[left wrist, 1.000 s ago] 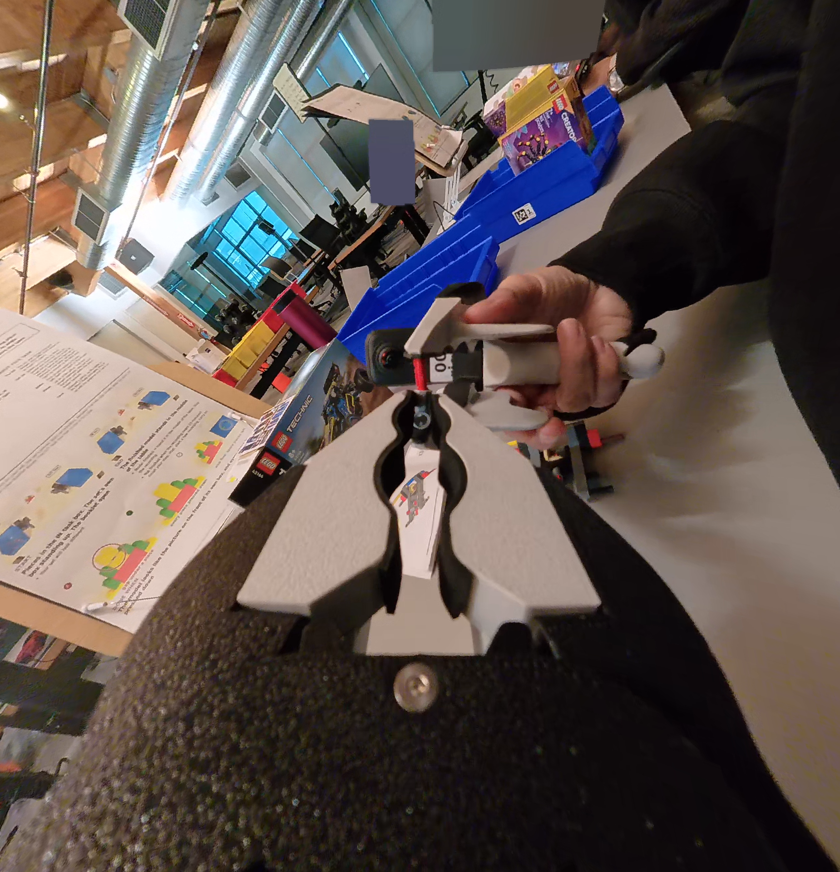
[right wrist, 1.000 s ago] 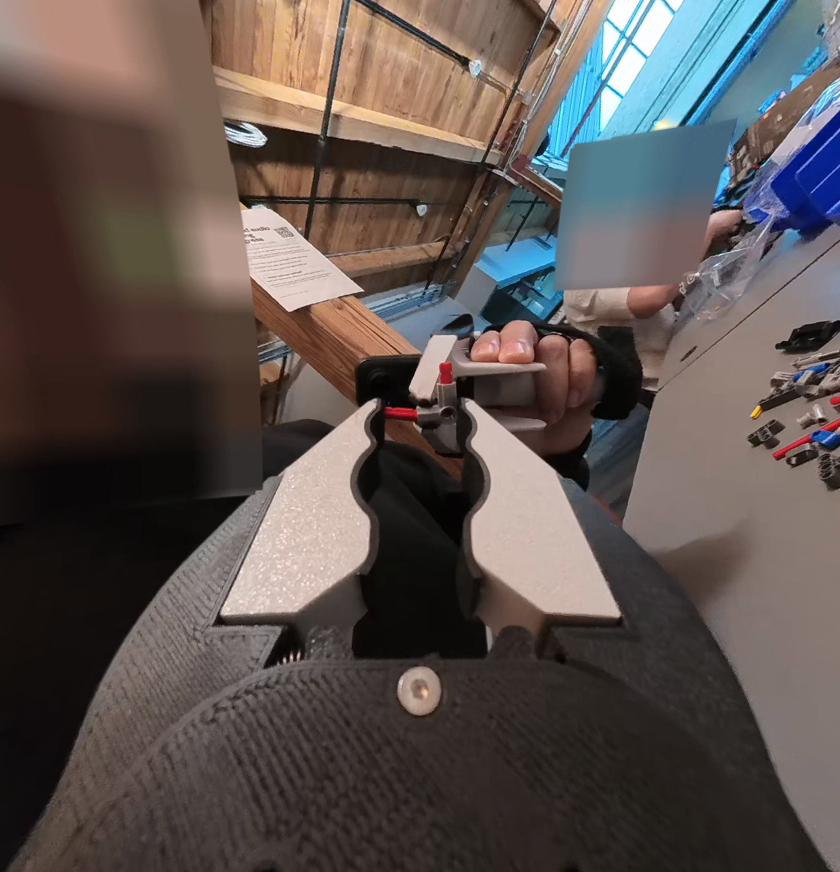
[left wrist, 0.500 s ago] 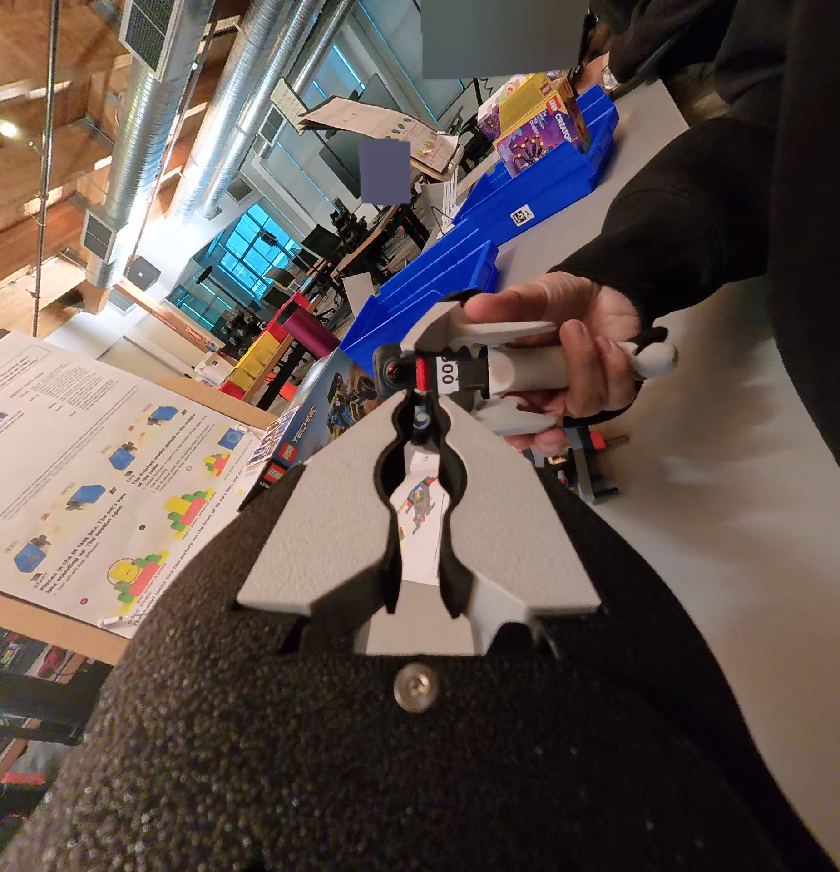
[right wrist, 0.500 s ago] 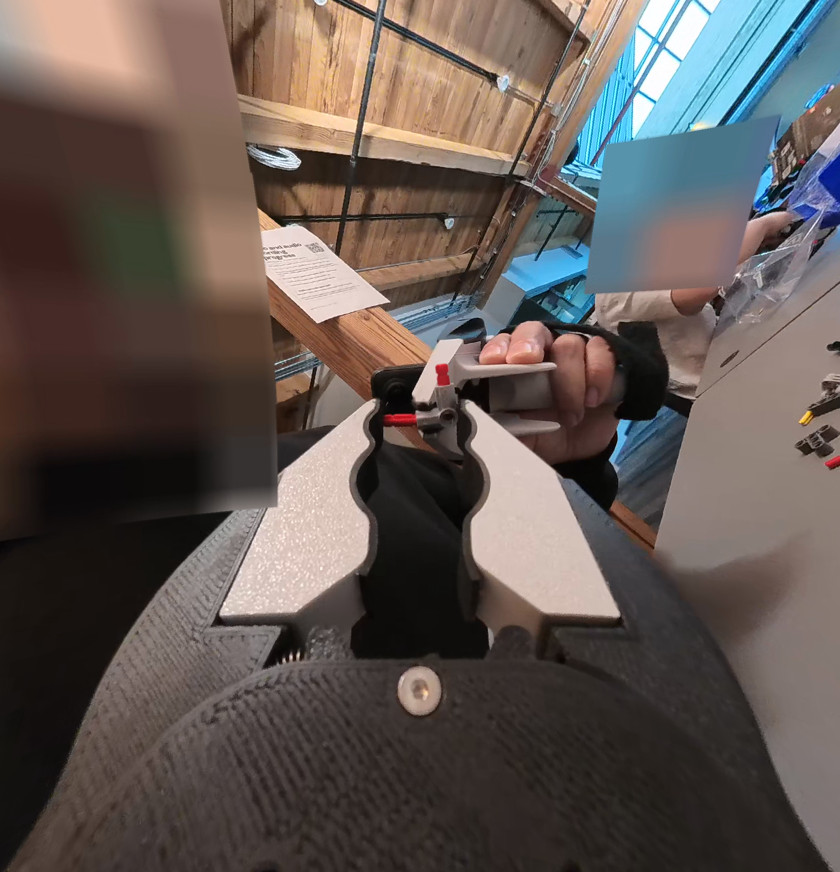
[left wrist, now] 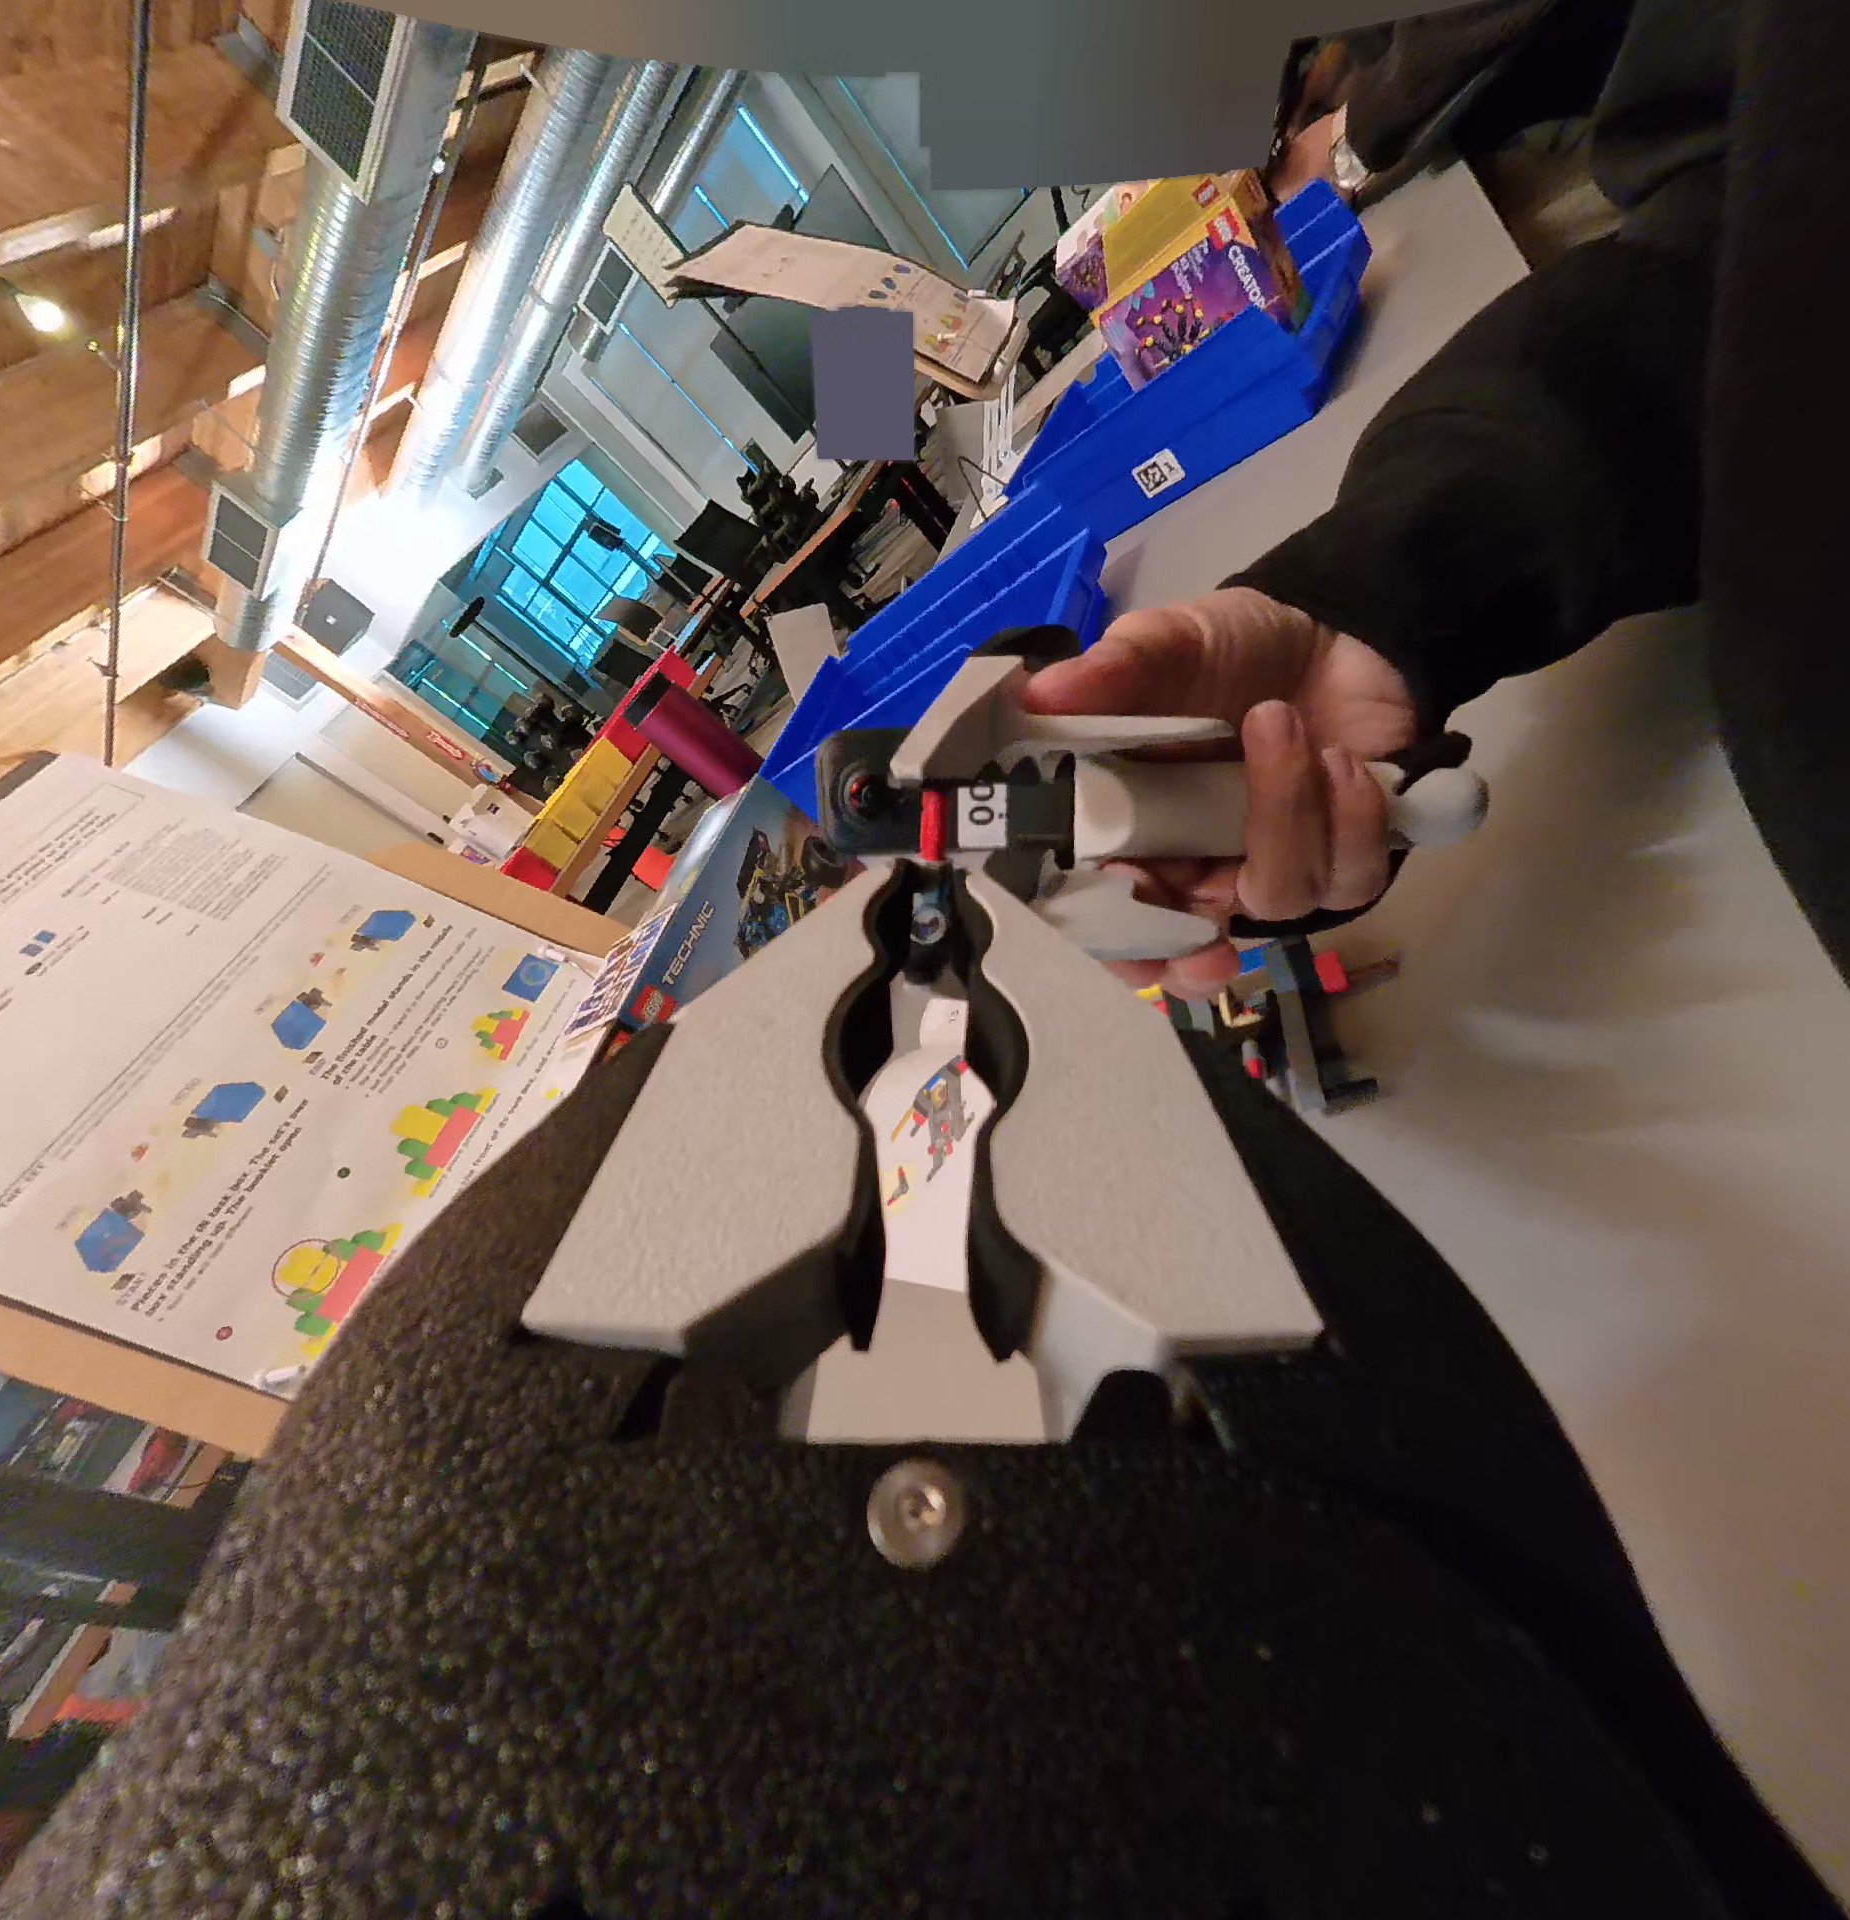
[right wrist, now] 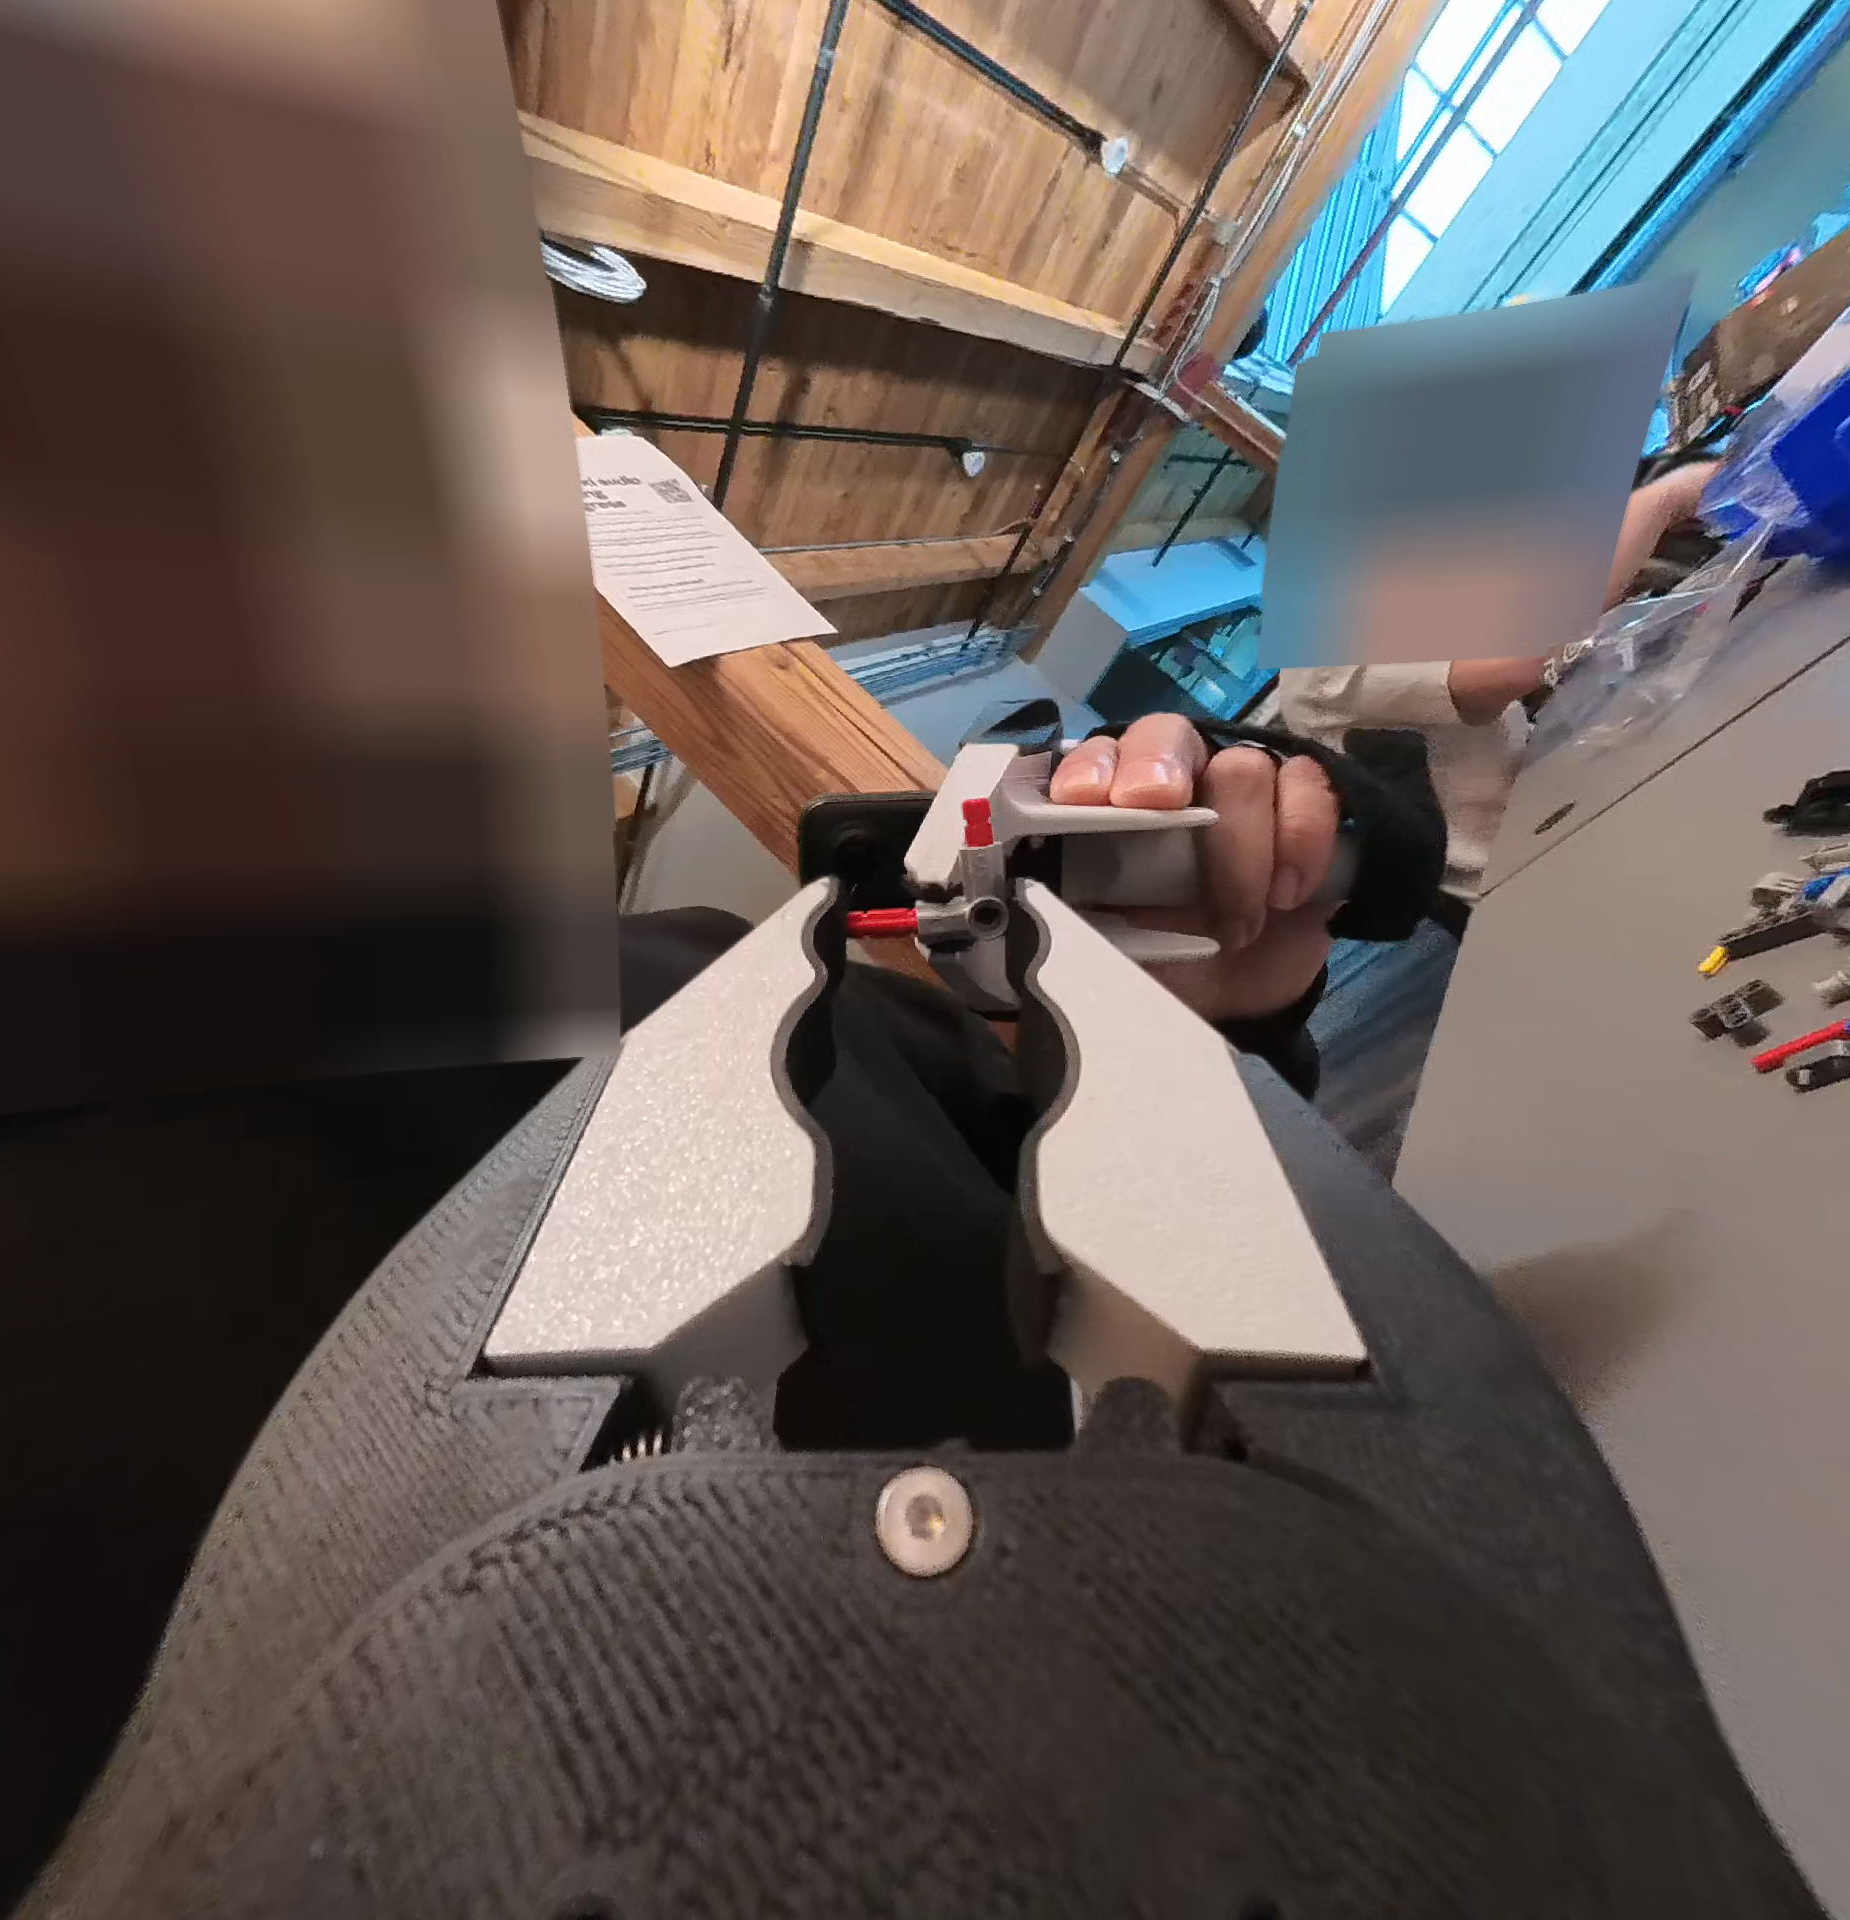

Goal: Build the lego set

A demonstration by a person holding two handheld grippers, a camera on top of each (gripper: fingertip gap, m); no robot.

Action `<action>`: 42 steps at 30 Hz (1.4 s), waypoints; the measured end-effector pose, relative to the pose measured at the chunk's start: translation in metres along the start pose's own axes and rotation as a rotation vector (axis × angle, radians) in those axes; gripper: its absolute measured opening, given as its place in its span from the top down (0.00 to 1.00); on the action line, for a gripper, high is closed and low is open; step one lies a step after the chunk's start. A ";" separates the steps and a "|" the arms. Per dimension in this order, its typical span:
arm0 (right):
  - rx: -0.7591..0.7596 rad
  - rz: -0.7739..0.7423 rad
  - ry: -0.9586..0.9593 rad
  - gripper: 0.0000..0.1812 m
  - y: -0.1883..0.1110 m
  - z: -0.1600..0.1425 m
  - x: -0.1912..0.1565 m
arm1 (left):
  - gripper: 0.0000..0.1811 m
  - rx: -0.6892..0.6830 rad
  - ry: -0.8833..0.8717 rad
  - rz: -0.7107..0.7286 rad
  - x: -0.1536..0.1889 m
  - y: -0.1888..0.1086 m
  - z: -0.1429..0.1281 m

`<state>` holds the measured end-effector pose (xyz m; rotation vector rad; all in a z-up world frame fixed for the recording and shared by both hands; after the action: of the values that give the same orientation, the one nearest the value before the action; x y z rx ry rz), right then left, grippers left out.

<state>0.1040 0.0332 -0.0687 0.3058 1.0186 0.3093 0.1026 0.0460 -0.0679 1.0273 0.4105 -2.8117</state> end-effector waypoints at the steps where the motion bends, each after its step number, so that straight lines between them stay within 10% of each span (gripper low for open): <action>1: 0.008 -0.019 -0.012 0.84 0.000 0.000 0.001 | 0.98 -0.010 0.004 0.000 0.000 0.000 -0.001; 21: -0.016 -0.136 -0.161 0.73 -0.001 0.003 0.000 | 0.98 -0.145 -0.007 0.005 -0.004 0.003 -0.007; 42: -0.034 -0.076 -0.121 0.84 0.004 -0.003 -0.005 | 0.98 -0.065 0.037 -0.003 0.000 0.000 0.007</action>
<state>0.0986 0.0351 -0.0642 0.2512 0.9023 0.2363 0.0987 0.0445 -0.0625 1.0682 0.5047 -2.7661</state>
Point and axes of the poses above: each gripper's, where its closed fingertips meet, y out along the fingers, z out of its top, x = y × z across the jaws, the point moved 2 cm from there along -y, back along the fingers, and after that the axes turned 11 degrees about -z, right-handed, at the moved point
